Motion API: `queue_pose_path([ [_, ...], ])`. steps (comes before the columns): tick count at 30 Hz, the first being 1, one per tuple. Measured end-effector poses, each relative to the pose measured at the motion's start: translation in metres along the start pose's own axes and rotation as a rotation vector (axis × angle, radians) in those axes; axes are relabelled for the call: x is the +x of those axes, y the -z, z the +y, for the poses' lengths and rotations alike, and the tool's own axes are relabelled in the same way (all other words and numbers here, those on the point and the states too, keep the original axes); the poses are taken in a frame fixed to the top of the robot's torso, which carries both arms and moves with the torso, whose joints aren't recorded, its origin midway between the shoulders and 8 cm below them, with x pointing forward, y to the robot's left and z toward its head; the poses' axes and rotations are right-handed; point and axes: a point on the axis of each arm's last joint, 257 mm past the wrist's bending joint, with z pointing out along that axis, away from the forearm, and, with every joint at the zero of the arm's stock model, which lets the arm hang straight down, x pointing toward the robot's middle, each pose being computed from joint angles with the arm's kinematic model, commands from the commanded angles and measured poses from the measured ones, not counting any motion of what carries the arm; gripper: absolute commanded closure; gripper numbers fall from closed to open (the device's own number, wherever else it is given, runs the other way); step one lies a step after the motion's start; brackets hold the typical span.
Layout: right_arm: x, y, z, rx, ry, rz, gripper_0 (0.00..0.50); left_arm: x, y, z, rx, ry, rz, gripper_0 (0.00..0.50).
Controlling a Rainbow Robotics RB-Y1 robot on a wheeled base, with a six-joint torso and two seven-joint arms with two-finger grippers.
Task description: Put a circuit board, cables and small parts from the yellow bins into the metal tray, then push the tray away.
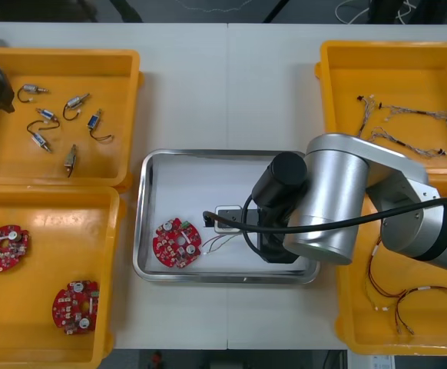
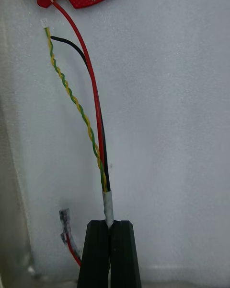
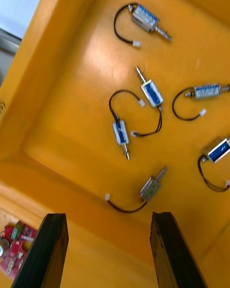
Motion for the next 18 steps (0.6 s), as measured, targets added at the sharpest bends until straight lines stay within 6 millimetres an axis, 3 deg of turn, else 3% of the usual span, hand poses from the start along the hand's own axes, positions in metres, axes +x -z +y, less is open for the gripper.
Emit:
queue_pose_path([
  [9,-0.005,-0.023,0.0,-0.009,-0.018,-0.011,0.5,-0.04,-0.023,-0.01,0.085,0.062,-0.11,0.0],
  [11,-0.006,-0.024,0.0,-0.011,-0.02,-0.01,0.415,-0.051,-0.028,-0.012,0.094,0.073,-0.138,0.0],
  [12,-0.007,-0.025,0.0,-0.012,-0.02,-0.01,0.272,-0.057,-0.032,-0.013,0.099,0.077,-0.152,0.0],
  [13,-0.007,-0.025,0.001,-0.012,-0.016,-0.009,0.169,-0.061,-0.035,-0.015,0.103,0.079,-0.164,0.0],
  [15,-0.007,-0.025,0.001,-0.012,0.001,-0.009,0.05,-0.069,-0.043,-0.02,0.111,0.076,-0.185,0.0],
  [16,-0.007,-0.025,0.0,-0.012,0.009,-0.009,0.0,-0.072,-0.047,-0.023,0.114,0.073,-0.194,0.0],
  [18,-0.006,-0.025,0.0,-0.01,0.01,-0.008,0.0,-0.078,-0.053,-0.026,0.122,0.072,-0.214,0.0],
])
